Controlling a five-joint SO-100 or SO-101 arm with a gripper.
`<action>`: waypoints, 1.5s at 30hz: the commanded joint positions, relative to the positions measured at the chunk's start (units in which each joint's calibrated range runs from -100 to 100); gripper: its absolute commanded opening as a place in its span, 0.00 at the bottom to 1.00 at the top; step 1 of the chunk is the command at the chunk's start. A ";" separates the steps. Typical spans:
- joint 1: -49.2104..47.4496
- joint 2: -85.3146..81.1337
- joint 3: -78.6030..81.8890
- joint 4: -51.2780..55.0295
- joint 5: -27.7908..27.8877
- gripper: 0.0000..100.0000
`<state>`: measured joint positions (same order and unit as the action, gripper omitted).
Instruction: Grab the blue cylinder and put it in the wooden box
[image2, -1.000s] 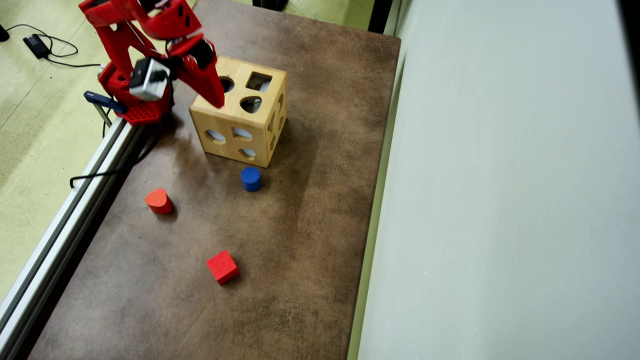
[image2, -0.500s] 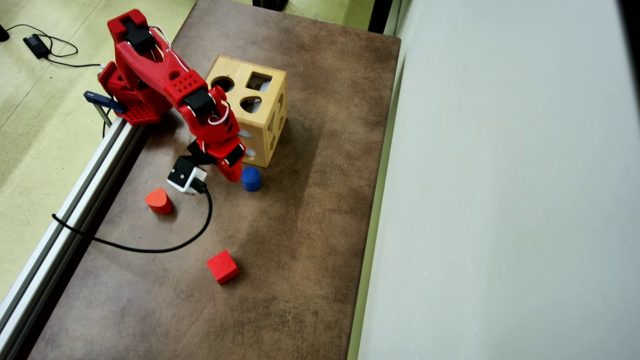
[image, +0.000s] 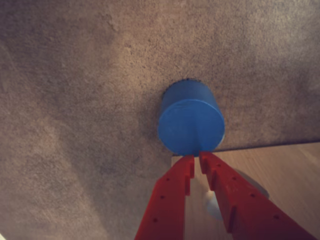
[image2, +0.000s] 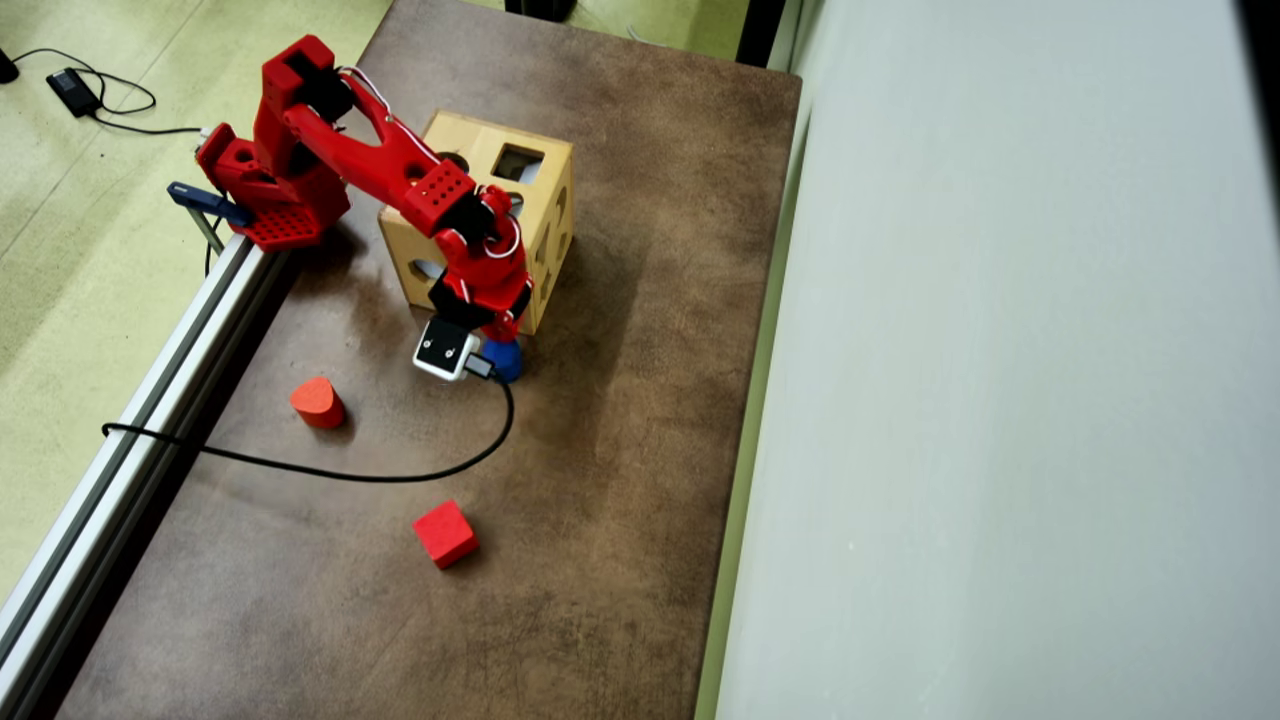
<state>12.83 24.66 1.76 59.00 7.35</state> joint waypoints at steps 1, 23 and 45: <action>-0.35 -1.60 -2.12 0.31 0.39 0.04; 3.44 -8.06 -1.94 10.28 0.29 0.41; 3.89 11.98 -15.00 10.12 0.29 0.41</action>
<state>17.36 36.36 -10.43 69.33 7.45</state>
